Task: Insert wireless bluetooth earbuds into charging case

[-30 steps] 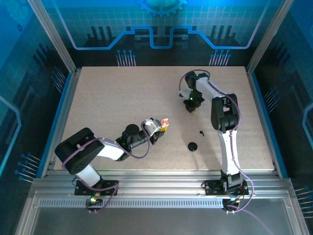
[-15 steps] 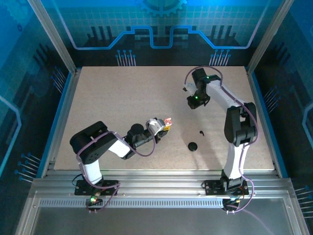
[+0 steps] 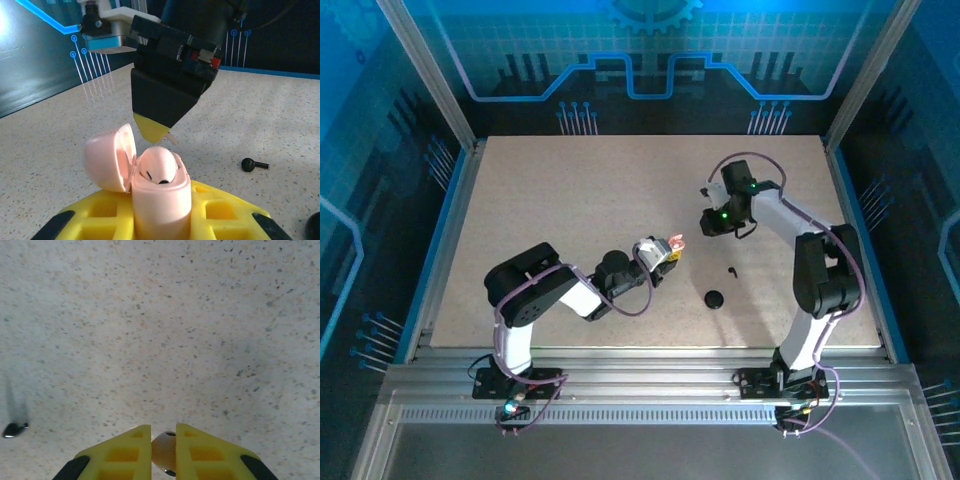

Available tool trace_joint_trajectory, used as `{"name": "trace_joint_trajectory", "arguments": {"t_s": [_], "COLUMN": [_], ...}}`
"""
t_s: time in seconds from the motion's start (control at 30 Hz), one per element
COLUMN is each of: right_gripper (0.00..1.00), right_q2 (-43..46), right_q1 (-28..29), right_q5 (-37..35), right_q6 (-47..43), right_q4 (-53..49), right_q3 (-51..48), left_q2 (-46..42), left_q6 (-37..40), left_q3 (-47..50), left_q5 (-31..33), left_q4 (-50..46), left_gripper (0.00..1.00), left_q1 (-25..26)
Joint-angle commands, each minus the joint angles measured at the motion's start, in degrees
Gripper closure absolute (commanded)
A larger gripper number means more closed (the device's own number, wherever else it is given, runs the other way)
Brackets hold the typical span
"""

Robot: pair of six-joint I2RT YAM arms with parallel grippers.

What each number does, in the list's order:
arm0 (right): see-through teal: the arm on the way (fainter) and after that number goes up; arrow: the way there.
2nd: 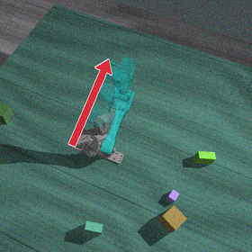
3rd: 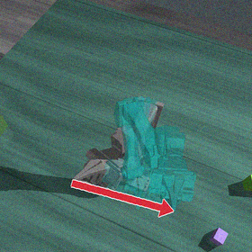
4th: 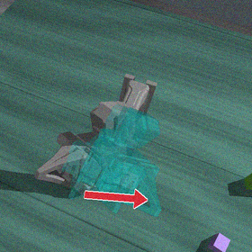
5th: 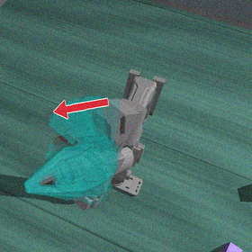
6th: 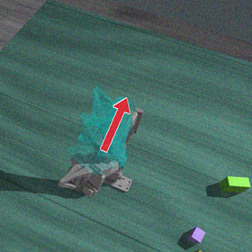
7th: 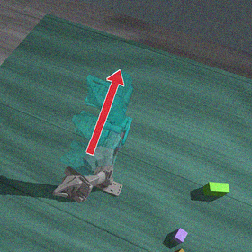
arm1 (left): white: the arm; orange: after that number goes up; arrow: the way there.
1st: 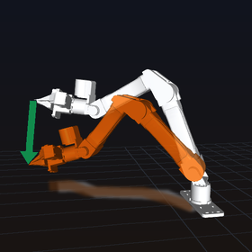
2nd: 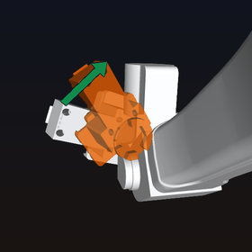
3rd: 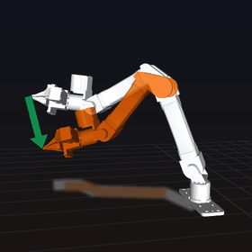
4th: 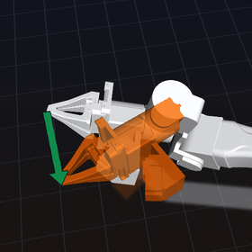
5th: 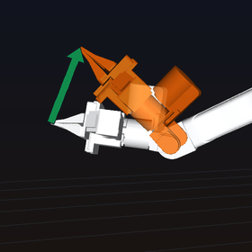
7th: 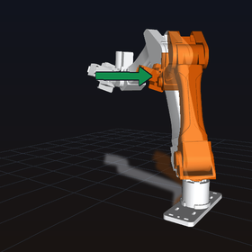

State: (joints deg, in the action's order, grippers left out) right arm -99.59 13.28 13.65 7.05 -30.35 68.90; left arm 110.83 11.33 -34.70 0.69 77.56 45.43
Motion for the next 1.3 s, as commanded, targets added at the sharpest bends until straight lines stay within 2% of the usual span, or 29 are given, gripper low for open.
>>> {"name": "trace_joint_trajectory", "arguments": {"t_s": [0.0,0.33,0.73,1.27], "right_gripper": [0.86,0.86,0.84,0.84], "right_q2": [5.60,15.47,29.95,28.05], "right_q1": [-0.87,-0.58,3.24,8.16], "right_q5": [5.75,9.37,4.45,2.25], "right_q6": [10.10,26.08,36.76,43.40], "right_q4": [8.66,19.93,25.39,32.74], "right_q3": [-4.64,-15.56,-24.30,-25.46], "left_q2": [1.37,2.04,2.73,3.17], "left_q6": [0.09,0.39,0.53,0.70], "left_q3": [-1.55,-2.51,-3.69,-4.24], "left_q5": [1.82,3.88,4.43,4.20], "left_q4": [2.69,2.73,2.73,2.76], "left_gripper": [0.81,0.81,0.81,0.81], "left_q1": [0.91,1.85,2.04,2.18]}}
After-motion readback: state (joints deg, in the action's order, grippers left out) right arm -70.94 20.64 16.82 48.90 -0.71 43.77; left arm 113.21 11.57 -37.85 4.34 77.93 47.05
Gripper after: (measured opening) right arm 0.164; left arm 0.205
